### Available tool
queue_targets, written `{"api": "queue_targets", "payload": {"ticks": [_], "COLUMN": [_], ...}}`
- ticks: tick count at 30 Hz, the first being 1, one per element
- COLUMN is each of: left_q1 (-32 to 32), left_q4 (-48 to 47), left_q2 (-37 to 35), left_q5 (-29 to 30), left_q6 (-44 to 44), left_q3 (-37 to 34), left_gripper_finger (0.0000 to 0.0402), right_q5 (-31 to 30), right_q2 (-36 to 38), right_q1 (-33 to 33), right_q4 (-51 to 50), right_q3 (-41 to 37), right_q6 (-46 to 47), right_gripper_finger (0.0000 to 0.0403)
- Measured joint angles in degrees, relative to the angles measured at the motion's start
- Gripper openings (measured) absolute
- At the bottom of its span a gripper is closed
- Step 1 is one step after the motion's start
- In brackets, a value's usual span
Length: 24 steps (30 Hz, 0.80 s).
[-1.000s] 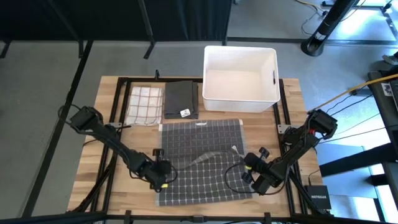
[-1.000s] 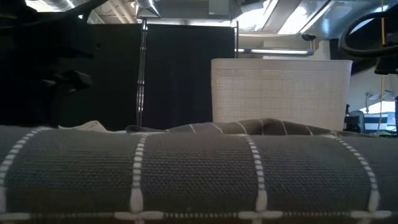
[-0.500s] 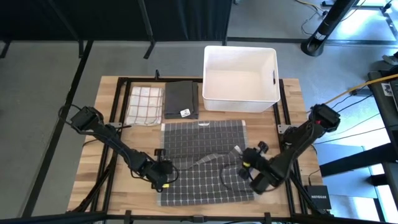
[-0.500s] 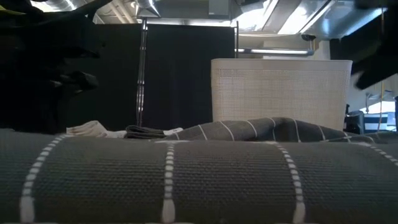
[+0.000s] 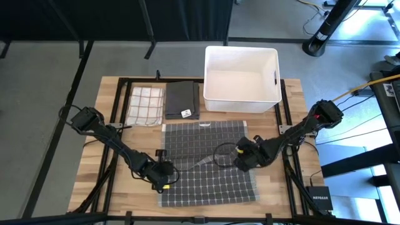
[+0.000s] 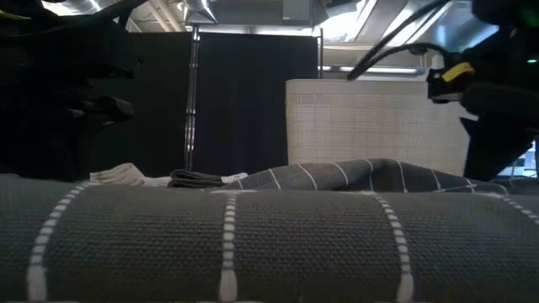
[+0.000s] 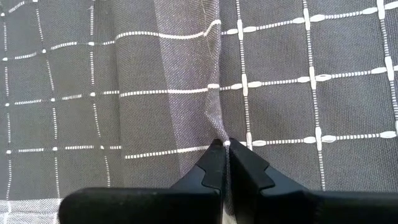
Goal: Fold towel
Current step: Fold the grey patterned towel
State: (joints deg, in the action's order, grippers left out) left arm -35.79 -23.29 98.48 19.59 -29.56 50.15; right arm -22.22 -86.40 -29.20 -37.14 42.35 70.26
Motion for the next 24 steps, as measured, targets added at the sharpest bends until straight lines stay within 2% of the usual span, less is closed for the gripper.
{"api": "queue_targets", "payload": {"ticks": [5,9,12,15,17,24], "left_q1": [0.00,0.00,0.00,0.00,0.00,0.00], "left_q4": [0.00,-0.01,-0.02,-0.04,-0.04,-0.09], "left_q2": [0.00,0.00,0.00,0.00,0.00,0.00], "left_q5": [-0.02,-0.02,-0.03,-0.04,-0.07,-0.07], "left_q6": [-0.25,-0.34,-0.42,-0.42,-0.42,-0.46], "left_q3": [0.00,-0.02,-0.02,-0.02,-0.02,-0.02], "left_gripper_finger": [0.0005,0.0005,0.0005,0.0005,0.0005,0.0005], "right_q5": [6.37,9.24,8.32,8.97,9.80,8.26], "right_q2": [0.85,1.06,0.89,0.77,1.22,2.73], "right_q1": [3.39,4.59,4.48,4.47,4.40,1.01], "right_q4": [2.77,10.50,10.36,9.18,7.50,-1.45], "right_q3": [-2.70,-5.56,-5.13,-3.62,-2.38,1.59], "right_q6": [-2.08,-5.16,-6.46,-8.12,-9.18,-8.55], "right_gripper_finger": [0.0159,0.0142,0.0096,0.0031,0.0010,0.0038]}}
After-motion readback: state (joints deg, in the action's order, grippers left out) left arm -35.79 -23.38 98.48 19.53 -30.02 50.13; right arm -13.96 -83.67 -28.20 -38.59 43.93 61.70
